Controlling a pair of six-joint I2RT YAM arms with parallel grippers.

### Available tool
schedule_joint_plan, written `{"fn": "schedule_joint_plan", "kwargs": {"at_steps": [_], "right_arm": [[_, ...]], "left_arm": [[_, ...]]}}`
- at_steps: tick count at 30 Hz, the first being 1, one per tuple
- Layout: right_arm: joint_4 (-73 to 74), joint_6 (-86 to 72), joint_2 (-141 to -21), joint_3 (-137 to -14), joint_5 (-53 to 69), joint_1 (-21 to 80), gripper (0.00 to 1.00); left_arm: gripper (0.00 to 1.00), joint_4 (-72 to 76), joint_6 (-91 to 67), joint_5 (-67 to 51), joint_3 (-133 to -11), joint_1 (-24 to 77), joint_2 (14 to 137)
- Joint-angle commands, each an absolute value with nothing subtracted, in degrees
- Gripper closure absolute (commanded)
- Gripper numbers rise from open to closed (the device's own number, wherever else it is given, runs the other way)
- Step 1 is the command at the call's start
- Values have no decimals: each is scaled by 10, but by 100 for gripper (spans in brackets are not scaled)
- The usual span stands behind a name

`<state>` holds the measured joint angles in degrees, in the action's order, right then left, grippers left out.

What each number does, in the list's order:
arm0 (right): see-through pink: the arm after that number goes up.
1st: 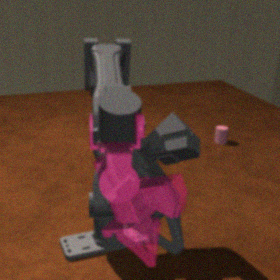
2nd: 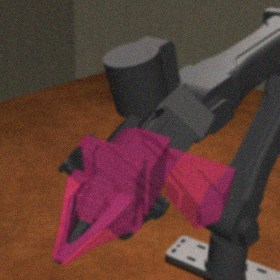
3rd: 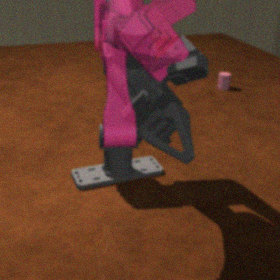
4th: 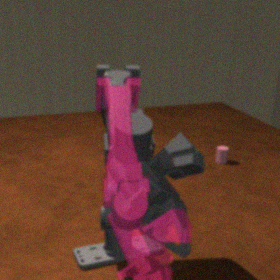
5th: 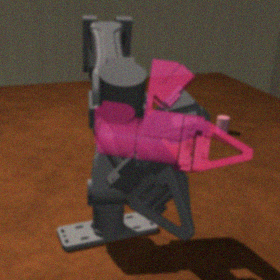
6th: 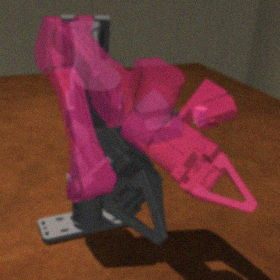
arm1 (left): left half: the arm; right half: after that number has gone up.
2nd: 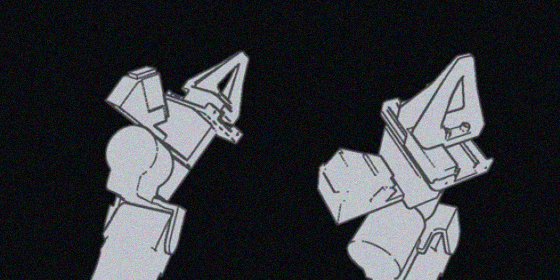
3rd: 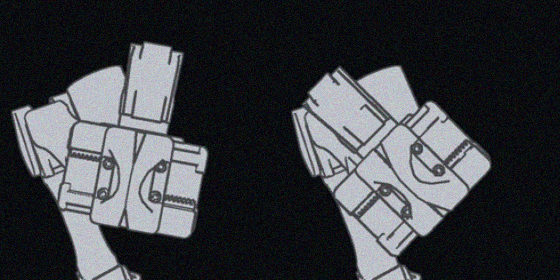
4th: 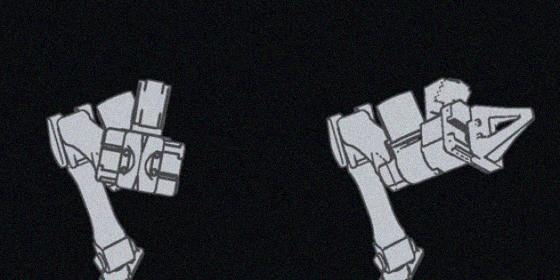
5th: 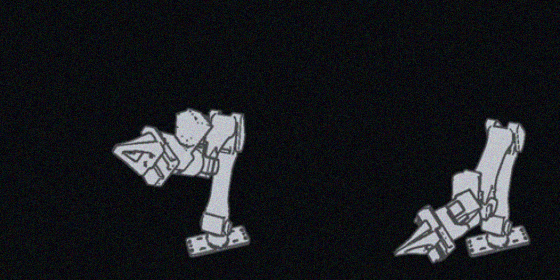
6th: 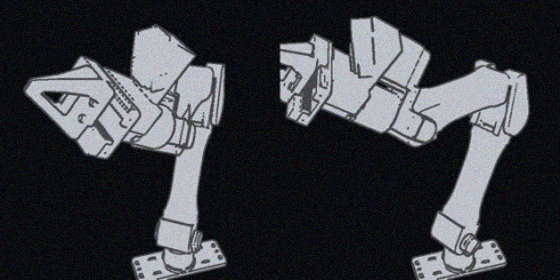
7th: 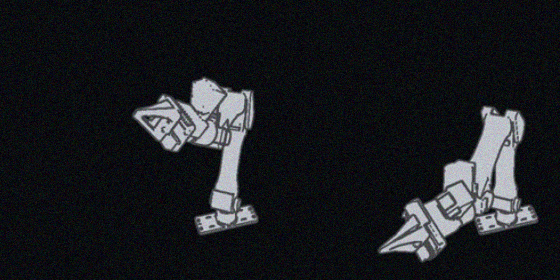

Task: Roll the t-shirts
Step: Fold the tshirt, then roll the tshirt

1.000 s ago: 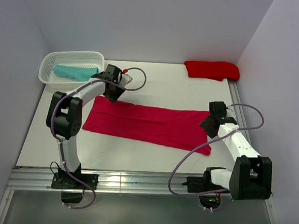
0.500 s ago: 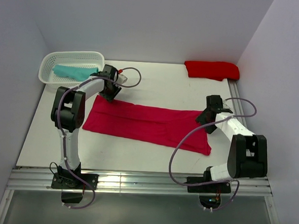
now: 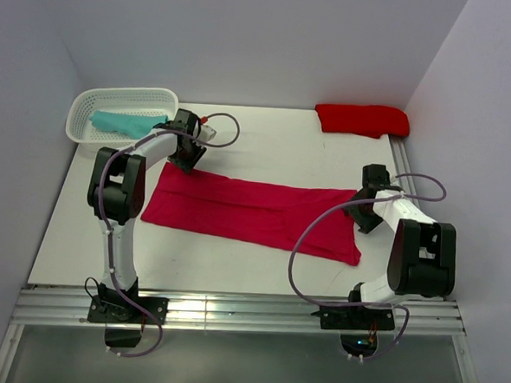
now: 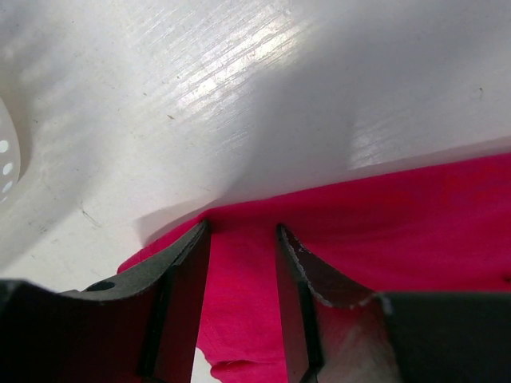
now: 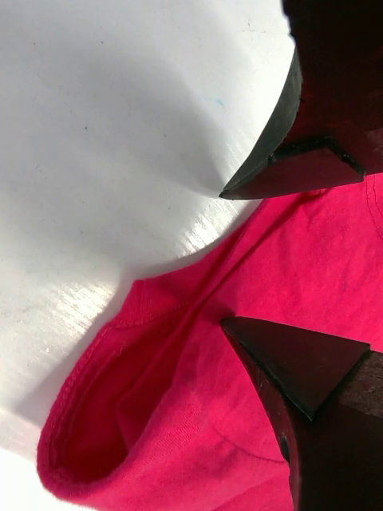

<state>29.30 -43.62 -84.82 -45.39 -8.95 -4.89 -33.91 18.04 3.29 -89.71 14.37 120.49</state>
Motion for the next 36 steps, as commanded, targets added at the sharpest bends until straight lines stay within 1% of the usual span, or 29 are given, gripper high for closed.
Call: {"fn": "schedule_joint_plan", "kwargs": {"at_steps": [1, 4, 5, 9, 13, 22, 25, 26, 28, 29, 30, 34, 36], "right_arm": [[299, -421, -835, -453, -92, -55, 32], [306, -418, -805, -455, -93, -55, 28], [308, -415, -799, -455, -93, -56, 24], [309, -398, -780, -452, -77, -61, 17], [315, -387, -798, -447, -69, -62, 19], [305, -371, -848, -440, -34, -57, 30], [315, -373, -858, -446, -43, -48, 37], [319, -373, -861, -450, -46, -47, 48], [330, -373, -878, -462, -54, -41, 60], [334, -374, -883, -467, -59, -35, 71], [340, -374, -895, -475, -67, -33, 76], [363, -372, -921, -504, -106, -30, 91], [387, -369, -935, -535, -144, -33, 92]], "left_arm": [[56, -332, 175, 37, -900, 135, 1209], [53, -336, 178, 26, -898, 135, 1200], [51, -336, 179, 23, -897, 135, 1197], [49, -339, 181, 4, -900, 135, 1178], [50, -351, 181, -10, -909, 136, 1162], [50, -378, 182, -48, -922, 149, 1086], [50, -390, 182, -62, -928, 151, 1057], [50, -397, 181, -71, -927, 151, 1049], [50, -400, 181, -77, -923, 151, 1021], [50, -402, 183, -79, -920, 151, 1011], [50, -403, 183, -82, -918, 151, 993], [49, -410, 187, -88, -897, 151, 953], [49, -411, 187, -89, -889, 151, 934]]}}
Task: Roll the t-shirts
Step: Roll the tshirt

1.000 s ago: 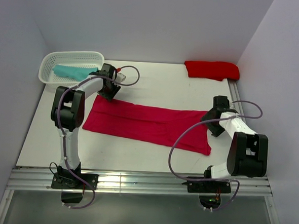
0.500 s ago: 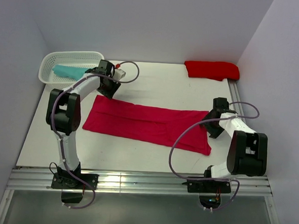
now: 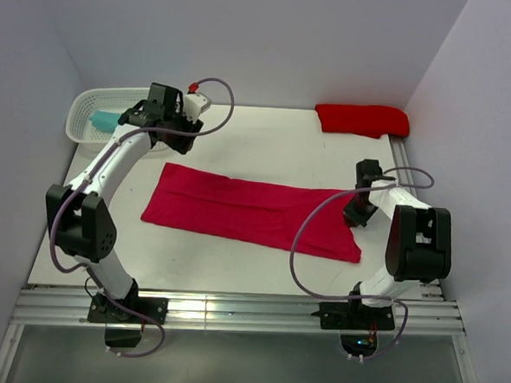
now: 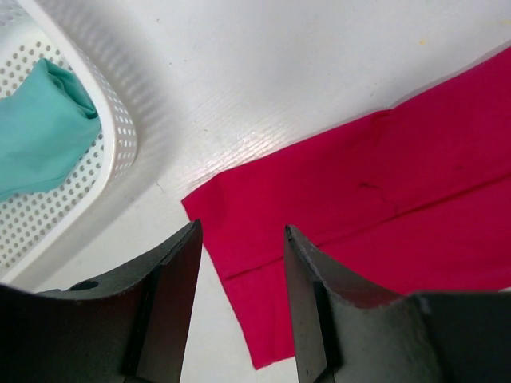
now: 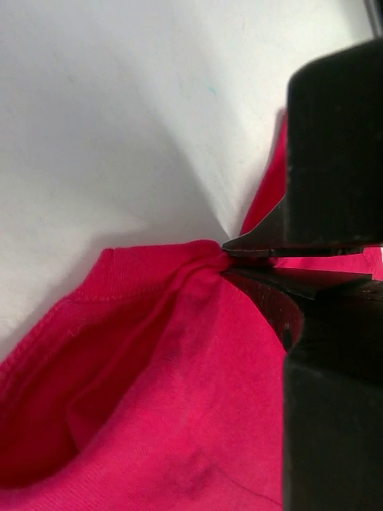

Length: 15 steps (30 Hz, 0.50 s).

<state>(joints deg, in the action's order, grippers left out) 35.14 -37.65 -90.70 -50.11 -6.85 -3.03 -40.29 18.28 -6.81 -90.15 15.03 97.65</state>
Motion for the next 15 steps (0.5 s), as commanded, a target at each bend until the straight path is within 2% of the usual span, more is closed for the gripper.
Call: {"fn": "schedule_joint_plan", "kwargs": {"at_steps": [1, 15], "right_arm": [[394, -364, -940, -547, -153, -35, 92], [434, -303, -1055, -700, -238, -127, 89]], "left_arm": [[49, -412, 187, -89, -880, 151, 930], [49, -410, 196, -83, -822, 151, 932]]}}
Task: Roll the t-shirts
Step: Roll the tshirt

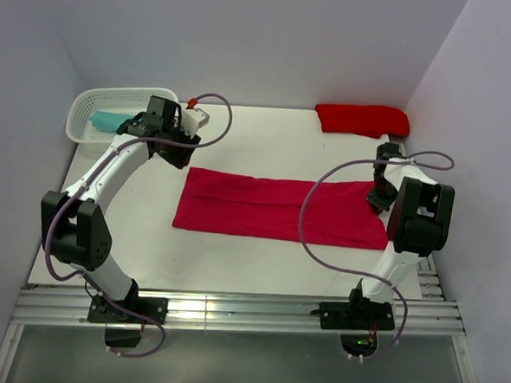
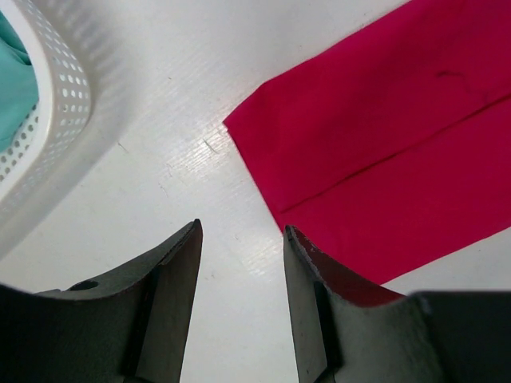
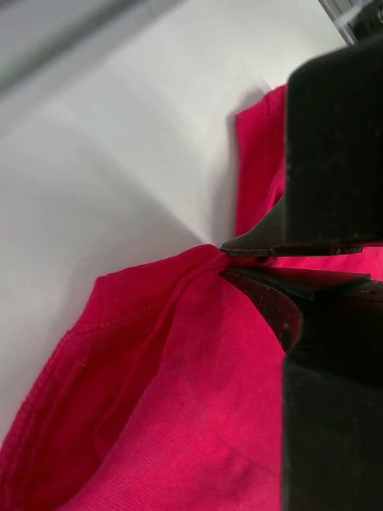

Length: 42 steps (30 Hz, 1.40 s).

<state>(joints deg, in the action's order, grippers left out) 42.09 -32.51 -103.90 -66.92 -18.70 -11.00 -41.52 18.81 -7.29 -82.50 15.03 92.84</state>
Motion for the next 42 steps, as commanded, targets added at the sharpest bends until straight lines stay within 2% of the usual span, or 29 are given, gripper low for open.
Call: {"fn": "schedule_joint_plan", "kwargs": {"at_steps": [1, 6, 9, 13, 20, 27, 33, 35, 42], "right_arm": [[434, -300, -1060, -704, -239, -132, 88], [433, -294, -1056, -705, -256, -153, 74], [436, -294, -1035, -701, -243, -159, 51], [446, -311, -965, -690, -229, -153, 39], [466, -377, -836, -639, -200, -71, 37], [429, -516, -812, -621, -164, 185, 41], [384, -600, -901, -689, -164, 378, 41], [387, -612, -942, -749, -169, 432, 42], [375, -635, -1129, -939, -148, 531, 43]], "left_arm": [[49, -408, 196, -84, -817, 151, 936], [47, -411, 197, -112, -840, 144, 986], [44, -426, 197, -148, -868, 135, 1026], [40, -439, 197, -188, -901, 117, 1081], [40, -459, 183, -238, -953, 80, 1162], [40, -482, 173, -323, -990, 56, 1230], [40, -476, 164, -362, -986, 45, 1258], [40, -469, 161, -366, -984, 42, 1262], [46, -444, 135, -349, -969, 40, 1274]]}}
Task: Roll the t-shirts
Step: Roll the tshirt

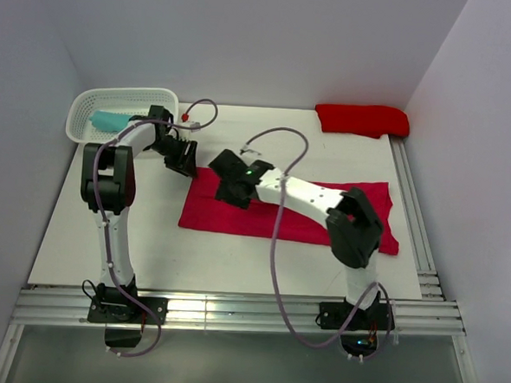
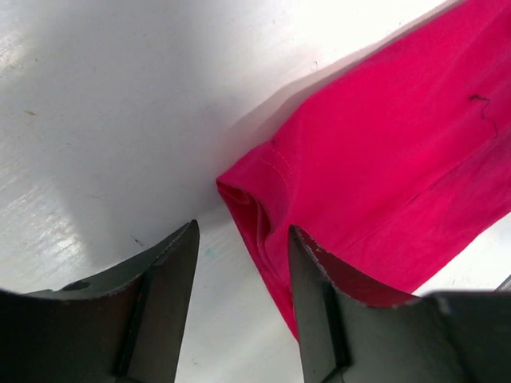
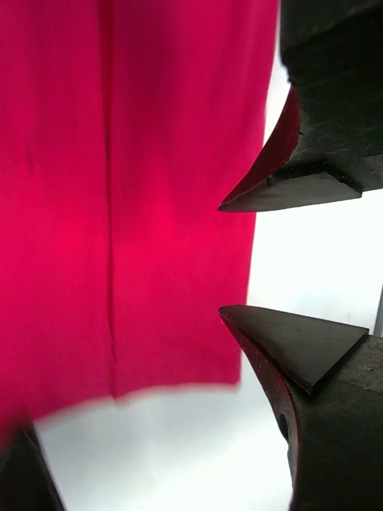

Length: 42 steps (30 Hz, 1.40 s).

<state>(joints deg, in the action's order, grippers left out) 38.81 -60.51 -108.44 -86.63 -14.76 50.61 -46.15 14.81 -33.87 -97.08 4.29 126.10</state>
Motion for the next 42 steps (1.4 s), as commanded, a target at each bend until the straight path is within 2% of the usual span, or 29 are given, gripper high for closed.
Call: {"fn": "schedule_joint_plan", "kwargs": {"at_steps": [1, 3, 8, 14, 26, 33, 38, 42], "right_arm": [[379, -635, -1147, -958, -146, 537, 43], [393, -635, -1194, -1012, -148, 553, 43], [387, -637, -1255, -1065, -133, 575, 43], [402, -638, -1310, -1127, -126, 602, 43], [412, -644, -1357, -1166, -119, 629, 43], [468, -652, -1392, -1208, -135, 635, 44], [492, -660, -1396, -1203, -154, 638, 52], [487, -657, -1399, -1194, -146, 639, 67]], "left_arm": [[47, -442, 134, -347, -963, 40, 1274], [49, -438, 132, -341, -960, 40, 1274], [57, -432, 127, -337, -954, 40, 1277], [62, -426, 124, -335, -950, 43, 1281], [63, -418, 120, -319, -940, 54, 1278], [63, -414, 117, -307, -940, 57, 1281], [68, -406, 109, -298, -937, 61, 1285], [75, -394, 101, -291, -925, 69, 1283]]}}
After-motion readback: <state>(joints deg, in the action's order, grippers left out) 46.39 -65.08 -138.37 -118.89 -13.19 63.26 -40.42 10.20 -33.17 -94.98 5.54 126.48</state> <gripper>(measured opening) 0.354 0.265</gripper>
